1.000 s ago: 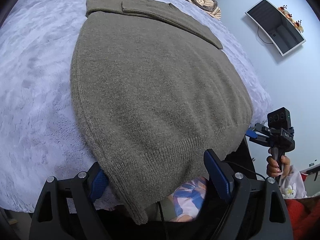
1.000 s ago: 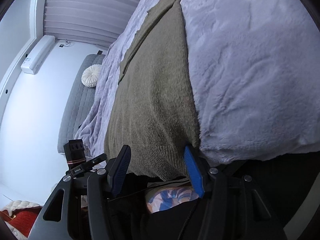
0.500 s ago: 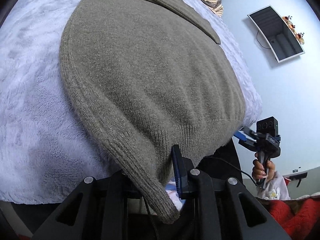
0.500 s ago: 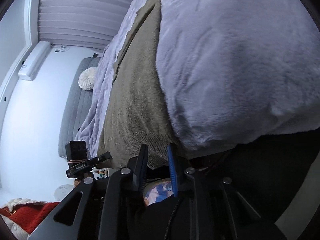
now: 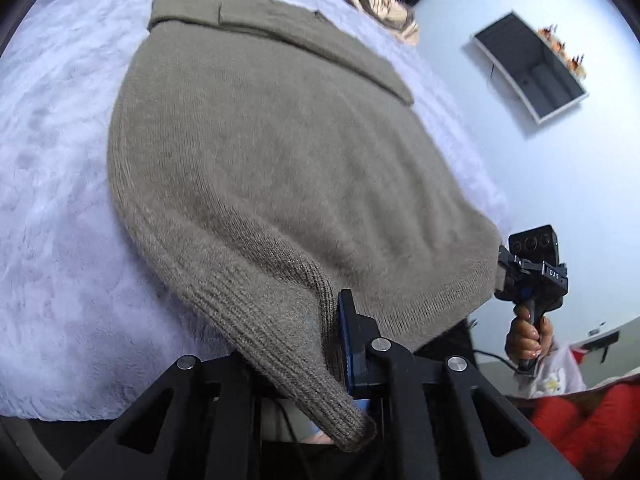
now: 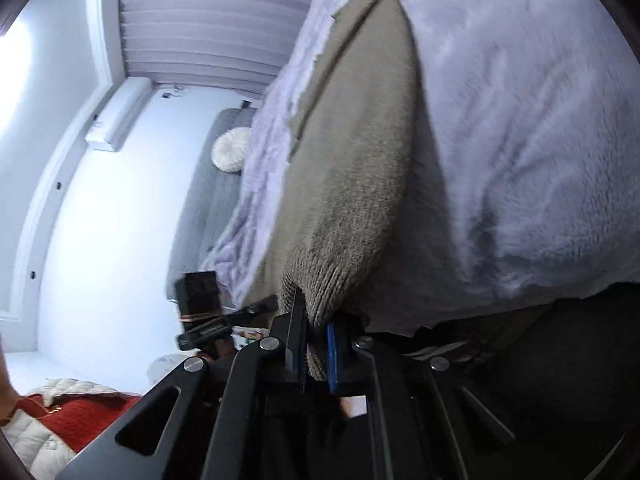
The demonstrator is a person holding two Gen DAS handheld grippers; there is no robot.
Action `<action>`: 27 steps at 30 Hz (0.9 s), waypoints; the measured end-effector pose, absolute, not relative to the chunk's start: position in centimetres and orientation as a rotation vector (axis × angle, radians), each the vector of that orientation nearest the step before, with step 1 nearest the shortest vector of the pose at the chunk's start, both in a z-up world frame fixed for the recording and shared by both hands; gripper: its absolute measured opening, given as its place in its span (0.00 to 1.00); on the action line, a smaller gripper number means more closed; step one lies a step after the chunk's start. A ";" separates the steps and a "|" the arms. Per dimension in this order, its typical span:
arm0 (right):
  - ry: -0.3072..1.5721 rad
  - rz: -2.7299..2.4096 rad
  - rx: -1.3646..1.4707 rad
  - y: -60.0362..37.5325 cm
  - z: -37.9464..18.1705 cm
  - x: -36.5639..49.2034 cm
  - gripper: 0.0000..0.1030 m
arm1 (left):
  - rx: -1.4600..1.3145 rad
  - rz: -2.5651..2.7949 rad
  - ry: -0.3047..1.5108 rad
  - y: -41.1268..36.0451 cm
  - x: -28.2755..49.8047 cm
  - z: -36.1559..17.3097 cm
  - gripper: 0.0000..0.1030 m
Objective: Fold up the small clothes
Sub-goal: 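Lift the hem with both grippers and fold it over toward the collar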
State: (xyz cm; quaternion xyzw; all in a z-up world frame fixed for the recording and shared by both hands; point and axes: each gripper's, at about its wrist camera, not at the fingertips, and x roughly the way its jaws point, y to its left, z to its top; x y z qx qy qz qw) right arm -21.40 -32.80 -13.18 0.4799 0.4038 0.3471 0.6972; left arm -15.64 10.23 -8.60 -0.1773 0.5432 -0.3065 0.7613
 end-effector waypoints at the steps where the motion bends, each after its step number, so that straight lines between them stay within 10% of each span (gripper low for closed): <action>1: 0.863 0.788 1.093 -33.0 -12.3 -21.1 0.08 | -0.394 -0.670 1.164 10.4 -15.4 -8.0 0.17; 16: 0.601 0.895 1.110 -33.8 -1.1 -4.7 0.08 | -0.347 -0.593 0.821 11.9 0.7 4.6 0.17; 27: 0.781 0.660 1.162 -35.7 -7.5 14.3 0.08 | -0.305 -0.409 0.888 10.4 21.5 -2.2 0.17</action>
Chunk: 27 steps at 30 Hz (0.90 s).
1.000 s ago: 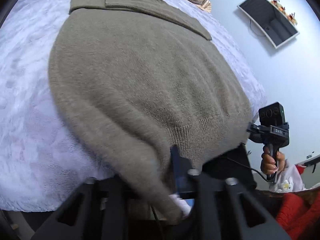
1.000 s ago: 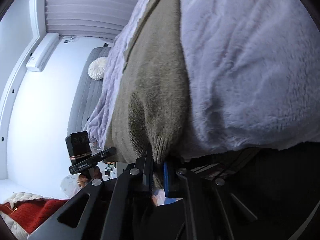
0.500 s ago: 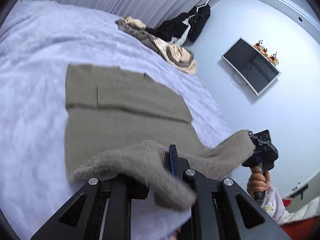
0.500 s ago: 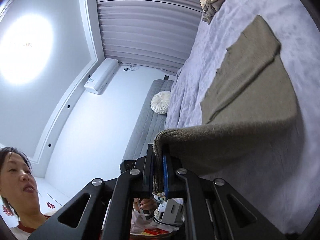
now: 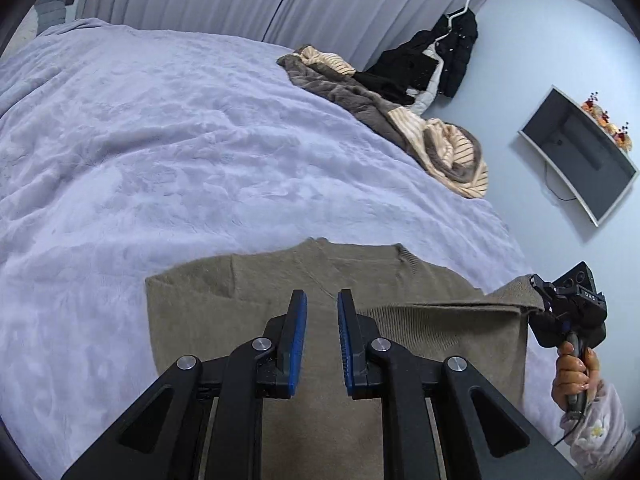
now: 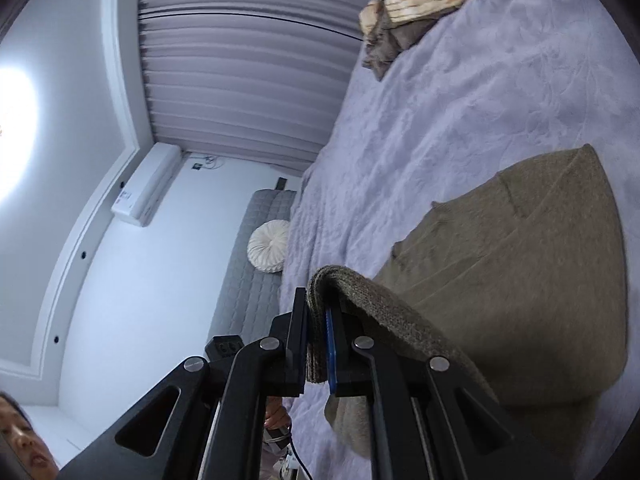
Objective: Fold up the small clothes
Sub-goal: 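Lift the hem with both grippers and fold it over toward the collar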
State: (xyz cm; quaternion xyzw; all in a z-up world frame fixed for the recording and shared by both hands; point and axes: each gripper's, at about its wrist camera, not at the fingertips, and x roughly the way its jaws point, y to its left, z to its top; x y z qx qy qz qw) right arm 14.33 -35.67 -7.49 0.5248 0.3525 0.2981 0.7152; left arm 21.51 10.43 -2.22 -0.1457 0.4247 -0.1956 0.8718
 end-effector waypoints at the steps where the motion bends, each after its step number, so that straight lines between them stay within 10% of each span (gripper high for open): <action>1: 0.806 0.627 1.167 -35.7 -8.8 15.6 0.08 | -0.302 -0.382 0.901 10.4 22.2 -3.5 0.17; 6: 0.917 0.499 1.199 -35.5 -14.6 19.0 0.08 | -0.363 -0.329 1.027 11.4 24.7 -8.2 0.27; 7: 0.926 0.494 1.208 -35.5 -15.3 19.0 0.08 | -0.355 -0.351 1.040 11.4 24.4 -8.6 0.42; 8: 0.927 0.494 1.212 -35.5 -15.9 19.0 0.09 | -0.333 -0.354 1.043 11.3 24.1 -8.6 0.81; 9: 0.917 0.504 1.213 -35.5 -16.2 18.9 0.08 | -0.295 -0.354 1.019 11.1 23.5 -8.4 0.91; 14: 0.908 0.514 1.208 -35.8 -16.0 18.6 0.08 | -0.161 -0.474 1.061 8.8 22.8 -8.3 0.90; 16: 0.908 0.509 1.201 -35.5 -16.0 18.8 0.08 | -0.110 -0.491 1.105 7.5 23.2 -9.1 0.80; 18: 0.900 0.508 1.205 -35.6 -15.8 18.6 0.08 | -0.062 -0.499 1.178 6.1 23.6 -10.2 0.16; 27: 0.794 0.512 1.148 -36.2 -11.6 18.0 0.08 | -0.102 -0.372 0.912 8.8 22.5 -4.7 0.06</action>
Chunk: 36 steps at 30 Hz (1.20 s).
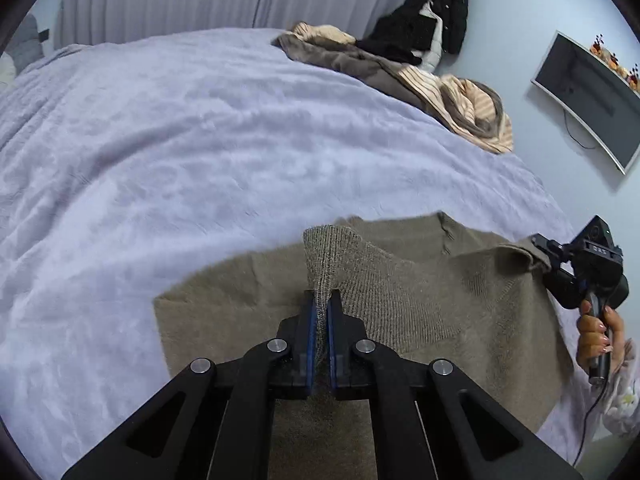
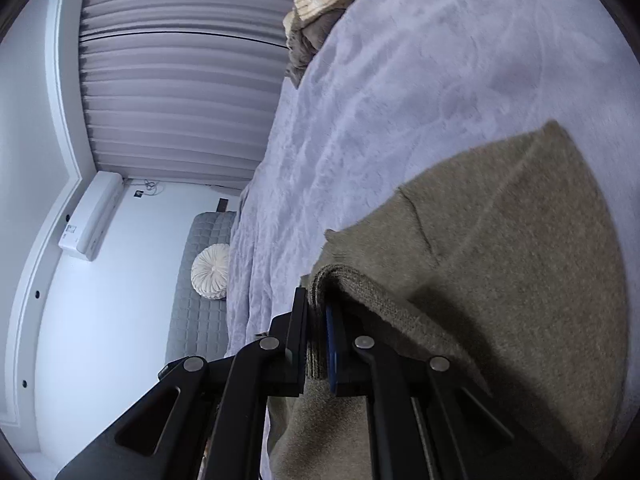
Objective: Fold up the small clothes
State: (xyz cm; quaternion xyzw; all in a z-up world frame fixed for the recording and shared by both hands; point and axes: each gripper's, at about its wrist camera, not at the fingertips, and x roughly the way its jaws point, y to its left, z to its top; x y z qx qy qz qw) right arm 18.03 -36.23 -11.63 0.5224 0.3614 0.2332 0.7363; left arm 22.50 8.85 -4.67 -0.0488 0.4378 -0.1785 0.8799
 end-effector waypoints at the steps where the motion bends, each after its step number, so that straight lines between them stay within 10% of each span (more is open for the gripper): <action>1: 0.787 0.511 1.143 -36.4 -11.2 18.4 0.08 | -0.097 -0.330 0.904 9.4 23.2 -4.8 0.06; 12: 0.893 0.174 1.147 -39.7 -14.4 19.4 0.14 | -0.139 -0.181 1.026 10.7 25.8 -10.9 0.07; 17: 0.933 0.296 0.987 -38.9 -12.0 18.7 0.49 | -0.186 -0.178 1.024 11.9 25.3 -9.3 0.07; 26: 1.044 0.419 0.804 -38.6 -11.4 10.4 0.50 | -0.131 -0.214 1.058 13.2 21.0 -8.5 0.07; 29: 1.052 0.473 0.813 -38.5 -11.6 9.2 0.47 | -0.123 -0.221 1.065 12.6 19.4 -8.5 0.07; 32: 1.110 0.506 0.820 -37.7 -12.4 10.1 0.06 | -0.099 -0.218 1.093 11.4 17.9 -8.7 0.07; 36: 0.995 0.616 0.823 -37.5 -10.0 8.5 0.05 | -0.080 -0.231 1.098 10.7 15.5 -9.2 0.07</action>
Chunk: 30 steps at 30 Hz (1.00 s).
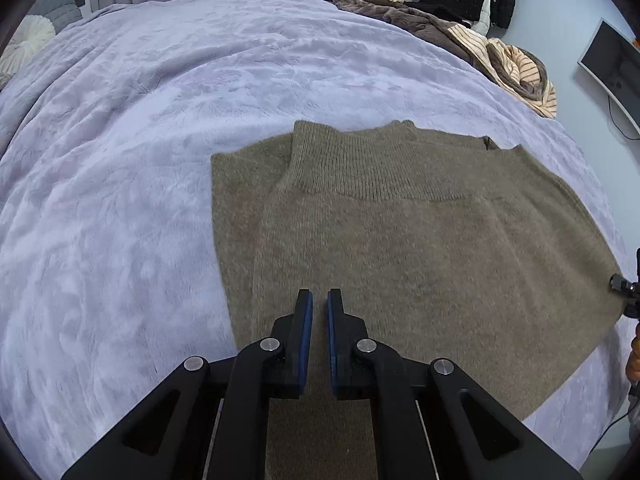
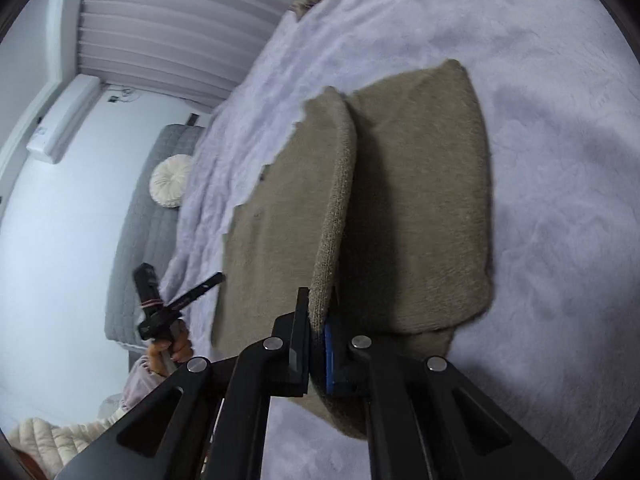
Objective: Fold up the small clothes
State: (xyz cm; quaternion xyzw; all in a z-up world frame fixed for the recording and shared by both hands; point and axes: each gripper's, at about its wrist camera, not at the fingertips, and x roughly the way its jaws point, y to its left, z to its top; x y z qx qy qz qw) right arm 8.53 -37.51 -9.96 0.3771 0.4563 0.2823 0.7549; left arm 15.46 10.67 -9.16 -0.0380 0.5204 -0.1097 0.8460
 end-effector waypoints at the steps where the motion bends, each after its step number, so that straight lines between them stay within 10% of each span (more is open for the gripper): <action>1: 0.996 0.590 0.810 -37.9 -9.9 8.0 0.05 | -0.074 -0.231 1.110 10.6 15.1 -9.7 0.07; 21: 0.953 0.287 0.628 -33.1 -9.1 15.1 0.12 | -0.095 -0.173 1.090 7.0 22.4 -10.5 0.07; 30: 0.894 0.246 0.878 -36.6 -14.0 15.1 0.00 | -0.211 -0.213 1.090 13.2 20.3 -9.7 0.07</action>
